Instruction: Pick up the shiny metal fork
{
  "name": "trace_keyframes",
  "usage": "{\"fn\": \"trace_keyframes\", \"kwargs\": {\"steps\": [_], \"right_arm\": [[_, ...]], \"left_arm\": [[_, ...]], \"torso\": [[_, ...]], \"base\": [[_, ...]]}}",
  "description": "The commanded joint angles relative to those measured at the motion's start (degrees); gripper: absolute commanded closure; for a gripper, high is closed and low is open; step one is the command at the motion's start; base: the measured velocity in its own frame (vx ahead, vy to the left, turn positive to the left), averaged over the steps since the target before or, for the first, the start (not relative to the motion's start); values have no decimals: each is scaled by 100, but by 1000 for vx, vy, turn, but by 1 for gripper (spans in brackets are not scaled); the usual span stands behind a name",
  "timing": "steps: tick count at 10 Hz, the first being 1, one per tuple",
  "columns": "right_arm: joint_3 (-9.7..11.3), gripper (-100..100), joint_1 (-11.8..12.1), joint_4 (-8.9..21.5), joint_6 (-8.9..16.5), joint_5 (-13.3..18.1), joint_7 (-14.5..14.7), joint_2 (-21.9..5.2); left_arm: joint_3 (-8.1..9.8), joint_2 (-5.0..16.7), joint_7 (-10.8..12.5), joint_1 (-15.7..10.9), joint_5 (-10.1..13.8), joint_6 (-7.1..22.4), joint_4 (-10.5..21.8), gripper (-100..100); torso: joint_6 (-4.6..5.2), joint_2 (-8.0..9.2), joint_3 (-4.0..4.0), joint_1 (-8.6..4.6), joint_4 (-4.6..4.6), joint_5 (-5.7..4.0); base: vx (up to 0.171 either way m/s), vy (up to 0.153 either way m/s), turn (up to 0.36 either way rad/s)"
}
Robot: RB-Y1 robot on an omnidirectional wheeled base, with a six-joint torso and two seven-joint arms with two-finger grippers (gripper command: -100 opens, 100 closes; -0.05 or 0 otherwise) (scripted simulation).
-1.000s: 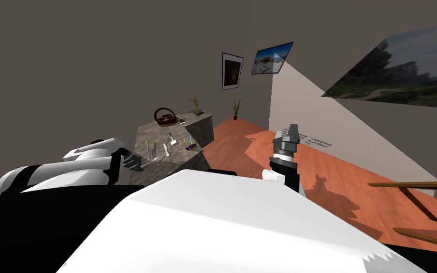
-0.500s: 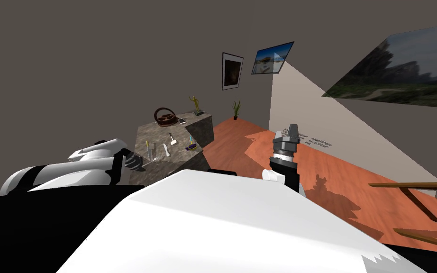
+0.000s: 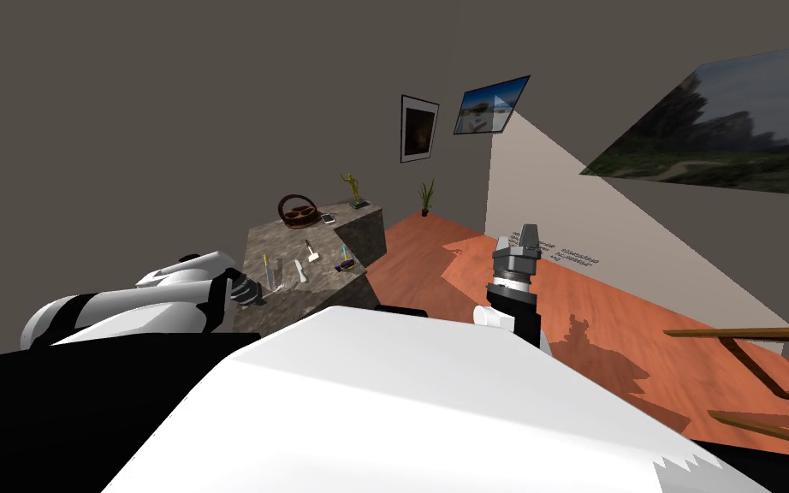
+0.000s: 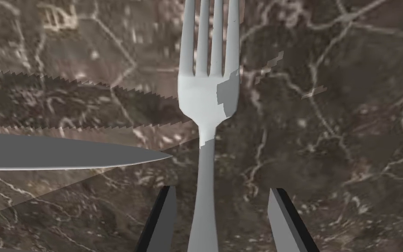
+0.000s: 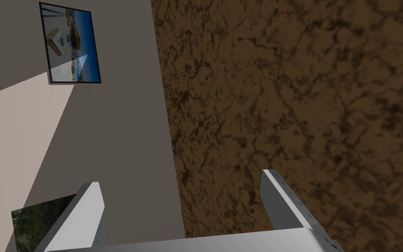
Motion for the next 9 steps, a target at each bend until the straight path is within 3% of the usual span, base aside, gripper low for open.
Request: {"fn": "trace_keyframes", "kwargs": {"steps": [1,4,5,6,8,9], "right_arm": [[0,0,0,0,0,0,0,0],[0,0,0,0,0,0,0,0],[0,0,0,0,0,0,0,0],[0,0,0,0,0,0,0,0],[0,0,0,0,0,0,0,0],[0,0,0,0,0,0,0,0]], "left_arm": [[0,0,0,0,0,0,0,100],[-2,0,-6,-1,-1,0,-1,100],[-2,0,-5,-1,-1,0,-1,0],[13,159,-31,-9,31,175,47,100],[17,211,-40,-13,43,233,182,100],[17,211,-40,41,43,233,-81,100]], "torso": [[0,0,0,0,0,0],[-3,1,1,2,0,2],[-3,1,1,2,1,2],[-3,1,1,2,1,2],[-8,3,2,-3,1,-2],[-13,8,5,0,2,4]], "base": [[0,0,0],[0,0,0],[0,0,0],[5,2,25],[2,-3,8],[1,-2,13]]}}
